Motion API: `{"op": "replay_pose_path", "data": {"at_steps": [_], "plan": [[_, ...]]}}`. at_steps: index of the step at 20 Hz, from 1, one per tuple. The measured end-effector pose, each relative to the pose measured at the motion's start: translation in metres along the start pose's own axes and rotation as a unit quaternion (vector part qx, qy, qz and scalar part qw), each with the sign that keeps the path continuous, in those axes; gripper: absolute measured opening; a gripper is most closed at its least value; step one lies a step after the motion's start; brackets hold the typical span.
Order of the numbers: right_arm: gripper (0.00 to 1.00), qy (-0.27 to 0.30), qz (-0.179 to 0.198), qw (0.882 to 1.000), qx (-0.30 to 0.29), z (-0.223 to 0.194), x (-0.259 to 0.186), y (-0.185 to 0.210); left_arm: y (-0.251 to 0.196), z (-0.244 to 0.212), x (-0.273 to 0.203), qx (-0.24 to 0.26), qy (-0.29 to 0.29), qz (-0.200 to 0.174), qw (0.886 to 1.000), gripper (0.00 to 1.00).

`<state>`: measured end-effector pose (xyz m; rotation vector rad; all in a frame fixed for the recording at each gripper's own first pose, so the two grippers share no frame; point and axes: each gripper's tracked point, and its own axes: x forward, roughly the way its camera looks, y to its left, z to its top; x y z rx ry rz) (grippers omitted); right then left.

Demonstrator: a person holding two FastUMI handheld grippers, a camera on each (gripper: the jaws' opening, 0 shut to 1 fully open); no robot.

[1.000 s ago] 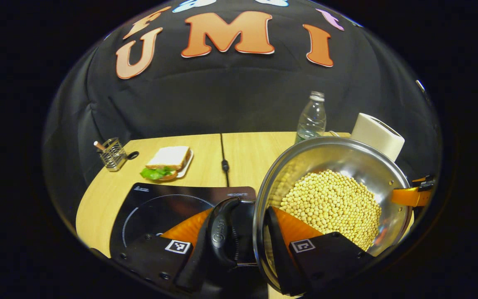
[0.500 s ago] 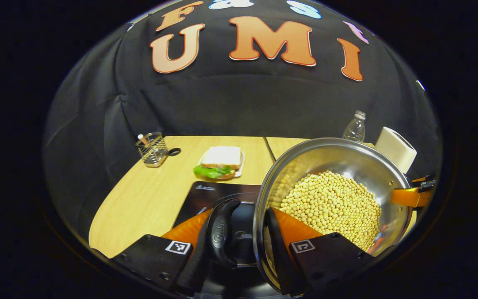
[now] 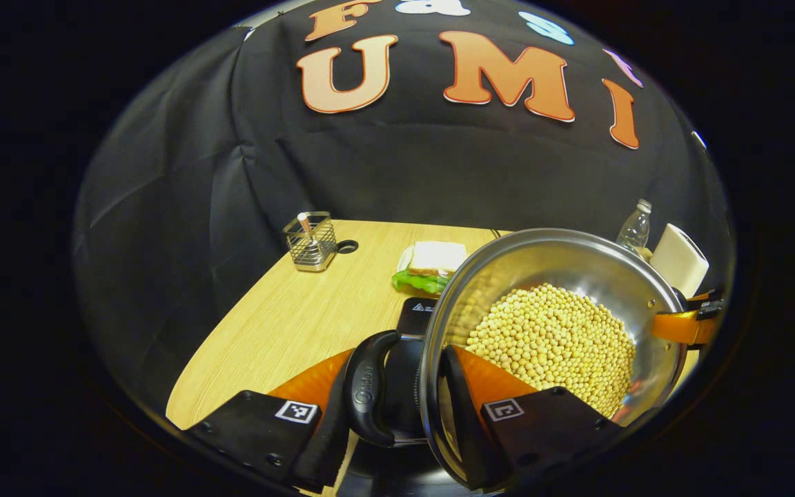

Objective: First push the handle of the pot to place it horizontally, then grasp the pot with both hands and set it on the induction cooktop.

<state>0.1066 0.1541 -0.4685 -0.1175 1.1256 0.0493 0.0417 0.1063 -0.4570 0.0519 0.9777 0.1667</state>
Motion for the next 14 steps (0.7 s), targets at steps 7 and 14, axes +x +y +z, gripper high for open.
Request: {"op": "replay_pose_path", "data": {"at_steps": [7,14], "plan": [[0.57,0.005,0.012,1.0,-0.005,-0.001,0.012,0.031,0.024,-0.007,0.01,-0.002,0.003,0.012,1.0,0.72],[0.57,0.016,0.002,1.0,-0.006,-0.007,0.027,0.036,0.025,-0.02,0.021,-0.012,0.023,0.006,1.0,0.73]]}}
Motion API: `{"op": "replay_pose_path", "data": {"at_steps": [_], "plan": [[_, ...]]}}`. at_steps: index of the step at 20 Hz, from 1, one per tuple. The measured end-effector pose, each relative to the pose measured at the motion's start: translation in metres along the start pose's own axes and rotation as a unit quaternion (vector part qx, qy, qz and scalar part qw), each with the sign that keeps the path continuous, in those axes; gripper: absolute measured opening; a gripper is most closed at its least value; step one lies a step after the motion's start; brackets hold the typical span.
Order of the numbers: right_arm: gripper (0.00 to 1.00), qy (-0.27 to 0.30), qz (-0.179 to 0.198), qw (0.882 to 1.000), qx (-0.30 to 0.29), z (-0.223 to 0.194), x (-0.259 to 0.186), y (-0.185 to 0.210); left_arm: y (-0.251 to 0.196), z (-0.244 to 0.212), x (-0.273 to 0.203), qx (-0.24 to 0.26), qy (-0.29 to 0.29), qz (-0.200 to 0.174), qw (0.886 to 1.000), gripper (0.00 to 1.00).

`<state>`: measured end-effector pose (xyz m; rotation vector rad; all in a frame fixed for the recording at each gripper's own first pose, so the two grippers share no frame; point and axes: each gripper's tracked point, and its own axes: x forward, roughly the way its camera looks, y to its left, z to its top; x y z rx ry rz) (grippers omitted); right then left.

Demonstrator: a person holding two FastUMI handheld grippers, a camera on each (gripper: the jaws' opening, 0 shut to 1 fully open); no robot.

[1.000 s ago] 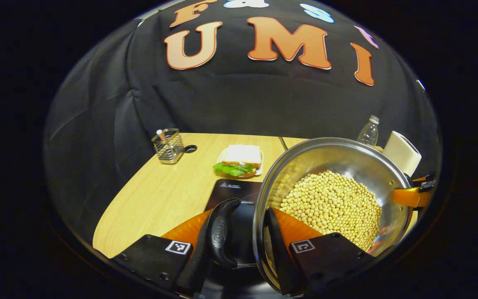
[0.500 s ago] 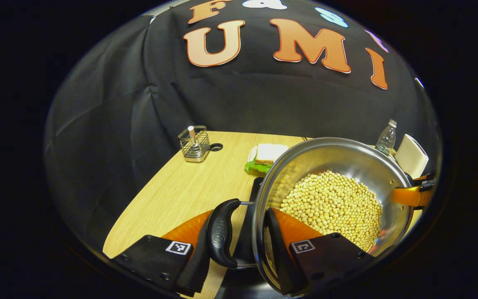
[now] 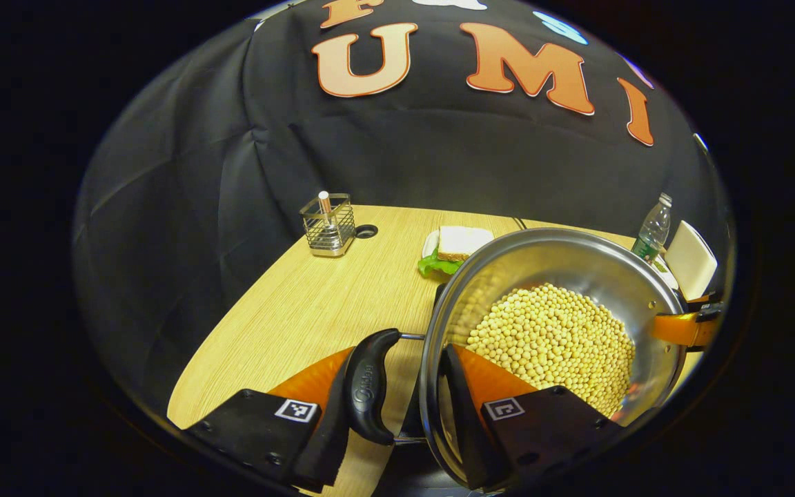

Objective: First push the handle of the pot to place it horizontally, then grasp the pot with both hands and set it on the induction cooktop.

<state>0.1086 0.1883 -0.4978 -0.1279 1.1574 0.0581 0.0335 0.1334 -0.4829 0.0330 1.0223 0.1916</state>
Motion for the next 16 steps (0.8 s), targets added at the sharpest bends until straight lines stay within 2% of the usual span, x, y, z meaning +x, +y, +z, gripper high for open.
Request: {"op": "replay_pose_path", "data": {"at_steps": [2,3,4,6,9,11,13,15,16], "plan": [[0.57,0.001,-0.003,1.0,0.005,0.001,0.001,0.004,0.0,0.0,0.001,-0.001,0.0,-0.001,1.0,0.7],[0.57,0.002,-0.004,1.0,0.001,0.0,0.003,0.005,0.001,0.0,0.002,0.002,0.003,-0.001,1.0,0.73],[0.56,0.005,-0.004,1.0,0.001,0.001,0.004,0.006,0.0,-0.001,0.003,0.001,0.003,-0.001,1.0,0.7],[0.57,0.01,-0.001,1.0,0.012,0.0,0.008,0.007,0.0,-0.004,0.005,-0.001,0.007,0.001,1.0,0.74],[0.65,0.005,-0.006,1.0,0.011,0.0,0.009,0.008,-0.001,-0.004,0.006,0.008,0.001,0.006,1.0,0.8],[0.7,0.001,-0.001,1.0,0.027,0.004,0.0,0.012,-0.002,-0.004,0.004,0.007,-0.002,-0.002,1.0,0.77],[0.73,-0.03,0.006,0.999,0.04,0.02,-0.016,0.011,0.002,0.002,-0.004,0.007,-0.01,-0.001,1.0,0.79],[0.74,-0.08,0.006,0.996,0.046,0.042,-0.041,0.005,0.007,0.025,-0.018,0.011,-0.049,0.011,0.999,0.79],[0.74,-0.1,0.008,0.994,0.049,0.051,-0.056,0.001,0.01,0.041,-0.029,0.013,-0.074,0.017,0.997,0.72]]}}
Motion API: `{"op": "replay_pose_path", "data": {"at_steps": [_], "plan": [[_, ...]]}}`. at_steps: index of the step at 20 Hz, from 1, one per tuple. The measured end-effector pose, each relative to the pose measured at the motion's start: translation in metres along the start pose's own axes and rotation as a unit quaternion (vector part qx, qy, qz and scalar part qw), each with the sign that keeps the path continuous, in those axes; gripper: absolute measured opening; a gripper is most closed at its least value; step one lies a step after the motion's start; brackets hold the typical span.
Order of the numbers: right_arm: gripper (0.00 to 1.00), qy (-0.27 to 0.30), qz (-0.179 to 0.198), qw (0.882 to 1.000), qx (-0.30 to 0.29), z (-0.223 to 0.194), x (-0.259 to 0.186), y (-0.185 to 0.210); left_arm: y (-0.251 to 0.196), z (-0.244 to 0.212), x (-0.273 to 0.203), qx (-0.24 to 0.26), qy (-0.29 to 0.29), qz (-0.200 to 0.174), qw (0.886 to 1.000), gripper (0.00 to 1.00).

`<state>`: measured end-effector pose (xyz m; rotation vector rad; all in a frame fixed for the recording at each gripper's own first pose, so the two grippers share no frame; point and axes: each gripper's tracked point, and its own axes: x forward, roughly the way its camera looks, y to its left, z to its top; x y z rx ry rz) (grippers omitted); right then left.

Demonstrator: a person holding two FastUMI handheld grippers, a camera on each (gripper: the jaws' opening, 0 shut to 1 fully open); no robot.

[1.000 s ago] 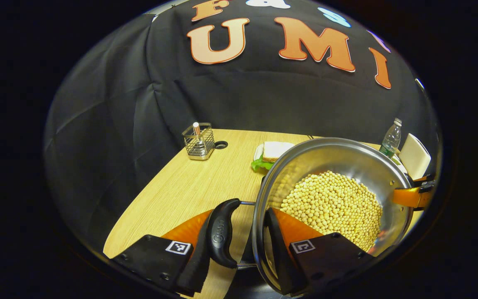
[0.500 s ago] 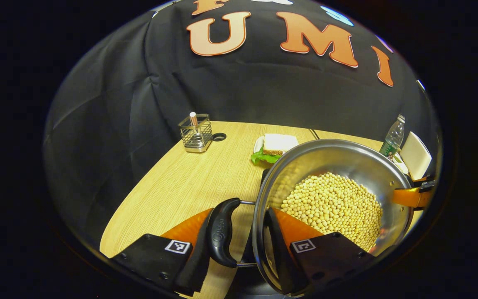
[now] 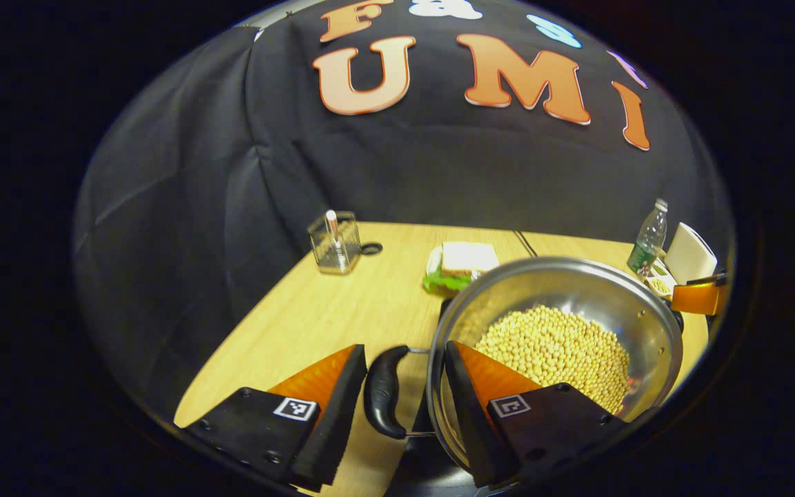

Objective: First push the handle of the pot to place it horizontally, then grasp the pot with both hands and set it on the induction cooktop.

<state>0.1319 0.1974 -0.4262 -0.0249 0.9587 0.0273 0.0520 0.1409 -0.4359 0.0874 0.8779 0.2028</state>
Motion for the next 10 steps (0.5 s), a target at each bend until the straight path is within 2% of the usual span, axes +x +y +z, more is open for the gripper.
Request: {"op": "replay_pose_path", "data": {"at_steps": [1,2,3,4,6,7,8,10], "plan": [[0.75,-0.014,0.008,1.0,0.005,0.011,-0.017,0.0,0.005,0.015,-0.012,0.002,-0.023,0.009,1.0,0.76],[0.75,-0.039,0.013,0.999,0.011,0.026,-0.035,-0.002,0.009,0.032,-0.024,0.002,-0.042,0.013,0.999,0.75],[0.75,-0.068,0.015,0.997,0.013,0.043,-0.054,-0.009,0.008,0.048,-0.038,-0.004,-0.062,0.01,0.998,0.82],[0.75,-0.096,0.013,0.995,0.012,0.058,-0.075,-0.018,0.005,0.065,-0.051,-0.01,-0.079,0.001,0.997,0.75],[0.75,-0.151,0.0,0.989,0.0,0.087,-0.117,-0.032,0.005,0.094,-0.082,-0.018,-0.111,-0.01,0.994,0.76],[0.75,-0.177,-0.003,0.984,-0.005,0.099,-0.139,-0.037,0.004,0.11,-0.096,-0.023,-0.126,-0.013,0.992,0.82],[0.76,-0.197,-0.003,0.98,-0.006,0.109,-0.163,-0.042,0.005,0.125,-0.11,-0.027,-0.143,-0.016,0.989,0.78],[0.77,-0.239,0.015,0.971,-0.004,0.13,-0.213,-0.043,0.006,0.156,-0.148,-0.035,-0.176,-0.025,0.983,0.81]]}}
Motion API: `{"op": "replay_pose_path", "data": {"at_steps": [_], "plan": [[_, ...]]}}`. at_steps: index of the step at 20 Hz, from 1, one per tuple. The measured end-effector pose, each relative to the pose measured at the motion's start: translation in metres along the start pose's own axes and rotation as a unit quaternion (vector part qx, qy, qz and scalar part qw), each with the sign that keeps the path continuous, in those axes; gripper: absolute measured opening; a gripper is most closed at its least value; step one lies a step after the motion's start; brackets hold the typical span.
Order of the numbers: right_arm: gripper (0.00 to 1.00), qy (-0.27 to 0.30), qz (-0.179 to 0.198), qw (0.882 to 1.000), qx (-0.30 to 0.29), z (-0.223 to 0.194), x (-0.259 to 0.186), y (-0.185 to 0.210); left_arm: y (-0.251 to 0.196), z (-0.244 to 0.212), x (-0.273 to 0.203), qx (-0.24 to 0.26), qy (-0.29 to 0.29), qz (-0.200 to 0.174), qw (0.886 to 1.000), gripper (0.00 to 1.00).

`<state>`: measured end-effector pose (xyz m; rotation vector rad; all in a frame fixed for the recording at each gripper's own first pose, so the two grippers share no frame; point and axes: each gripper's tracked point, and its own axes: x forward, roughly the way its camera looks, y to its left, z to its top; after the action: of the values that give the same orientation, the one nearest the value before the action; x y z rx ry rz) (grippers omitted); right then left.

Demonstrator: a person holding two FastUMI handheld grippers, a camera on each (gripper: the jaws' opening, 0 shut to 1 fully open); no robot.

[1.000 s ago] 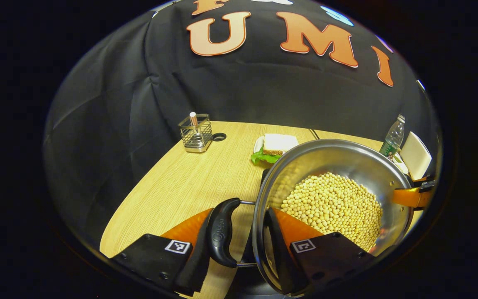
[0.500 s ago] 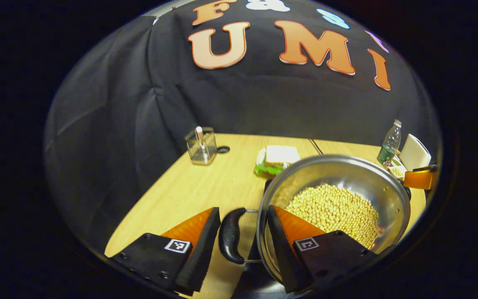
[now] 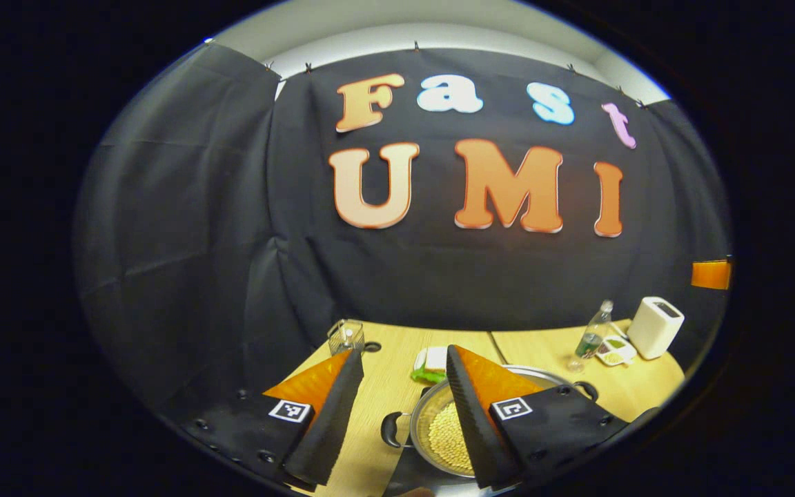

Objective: First push the handle of the pot to place it horizontally, then grasp the pot with both hands and set it on the induction cooktop.

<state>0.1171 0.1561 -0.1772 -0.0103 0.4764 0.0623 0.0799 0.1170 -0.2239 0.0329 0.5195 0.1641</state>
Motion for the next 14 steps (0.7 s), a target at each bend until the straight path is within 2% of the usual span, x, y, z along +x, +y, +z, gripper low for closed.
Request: {"op": "replay_pose_path", "data": {"at_steps": [1,3,4,6,7,8,9,10,11,12,13,14], "plan": [[0.77,-0.021,0.006,1.0,-0.001,0.018,-0.016,-0.004,-0.005,0.018,-0.014,0.001,-0.016,-0.008,1.0,0.77],[0.77,-0.078,-0.004,0.997,-0.017,0.057,-0.047,-0.018,-0.007,0.061,-0.043,0.007,-0.056,-0.02,0.998,0.84],[0.78,-0.102,-0.009,0.994,-0.026,0.072,-0.062,-0.025,-0.011,0.084,-0.057,0.003,-0.078,-0.027,0.997,0.81],[0.83,-0.145,-0.013,0.989,-0.032,0.093,-0.086,-0.033,-0.01,0.12,-0.082,-0.009,-0.109,-0.034,0.993,0.85],[0.86,-0.155,-0.017,0.987,-0.036,0.096,-0.092,-0.036,-0.011,0.134,-0.093,-0.019,-0.118,-0.038,0.992,0.86],[0.88,-0.159,-0.026,0.986,-0.039,0.098,-0.103,-0.041,-0.011,0.148,-0.104,-0.026,-0.126,-0.041,0.991,0.96],[0.96,-0.159,-0.038,0.986,-0.042,0.099,-0.115,-0.043,-0.009,0.16,-0.115,-0.025,-0.135,-0.041,0.99,0.98],[0.93,-0.166,-0.043,0.984,-0.045,0.106,-0.128,-0.046,-0.006,0.17,-0.124,-0.023,-0.146,-0.041,0.988,0.98],[0.98,-0.178,-0.04,0.982,-0.051,0.113,-0.138,-0.043,-0.005,0.179,-0.132,-0.021,-0.16,-0.038,0.986,0.98],[0.93,-0.187,-0.038,0.98,-0.056,0.12,-0.145,-0.042,-0.004,0.188,-0.138,-0.019,-0.171,-0.036,0.984,0.97],[0.97,-0.19,-0.038,0.979,-0.059,0.121,-0.149,-0.041,-0.005,0.19,-0.142,-0.027,-0.173,-0.033,0.984,0.97],[0.93,-0.196,-0.038,0.978,-0.059,0.124,-0.152,-0.042,-0.006,0.185,-0.143,-0.039,-0.161,-0.033,0.986,0.97]]}}
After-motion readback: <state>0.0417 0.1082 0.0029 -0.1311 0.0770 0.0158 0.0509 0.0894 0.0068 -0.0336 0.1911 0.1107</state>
